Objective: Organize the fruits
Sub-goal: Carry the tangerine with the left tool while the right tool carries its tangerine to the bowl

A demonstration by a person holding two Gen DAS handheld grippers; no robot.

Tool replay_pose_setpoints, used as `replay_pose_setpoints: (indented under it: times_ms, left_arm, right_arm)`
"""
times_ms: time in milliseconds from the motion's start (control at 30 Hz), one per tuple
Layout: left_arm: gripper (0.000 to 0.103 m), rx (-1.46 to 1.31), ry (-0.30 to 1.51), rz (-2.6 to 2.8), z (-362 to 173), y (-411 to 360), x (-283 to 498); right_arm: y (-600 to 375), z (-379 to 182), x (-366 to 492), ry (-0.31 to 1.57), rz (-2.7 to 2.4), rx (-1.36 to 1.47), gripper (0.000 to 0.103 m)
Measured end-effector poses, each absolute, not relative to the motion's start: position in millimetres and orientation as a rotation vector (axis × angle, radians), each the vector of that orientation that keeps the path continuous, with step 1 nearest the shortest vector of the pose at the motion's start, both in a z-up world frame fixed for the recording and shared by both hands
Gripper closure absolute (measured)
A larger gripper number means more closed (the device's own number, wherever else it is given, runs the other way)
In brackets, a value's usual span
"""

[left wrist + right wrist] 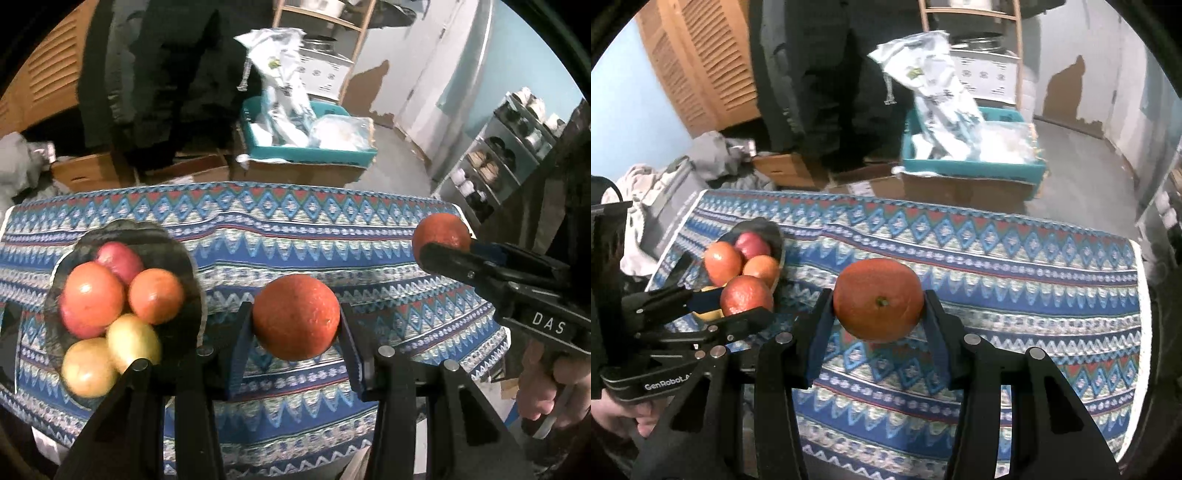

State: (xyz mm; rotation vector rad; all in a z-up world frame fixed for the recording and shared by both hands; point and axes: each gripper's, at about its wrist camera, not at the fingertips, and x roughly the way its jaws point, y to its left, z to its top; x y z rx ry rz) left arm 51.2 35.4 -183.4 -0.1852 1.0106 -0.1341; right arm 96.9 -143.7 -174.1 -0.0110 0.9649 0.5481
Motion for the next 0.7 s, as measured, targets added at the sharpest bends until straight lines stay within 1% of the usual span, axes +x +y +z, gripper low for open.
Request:
replay_pose_setpoints:
  times_ms: [367, 700]
  left_arm:
    - [0.058, -0.283, 1.002, -0.017, -188.8, 98.7, 30.6]
    - [0.057, -0.368, 1.041, 0.103, -217.5, 149.6, 16.2]
  right_arm:
    - [-80.0, -178.4, 93.5, 0.968, 0.66, -0.043, 0.055]
    - [-13.6, -198.6, 96.2, 1.029, 0.769, -0.074, 0.055]
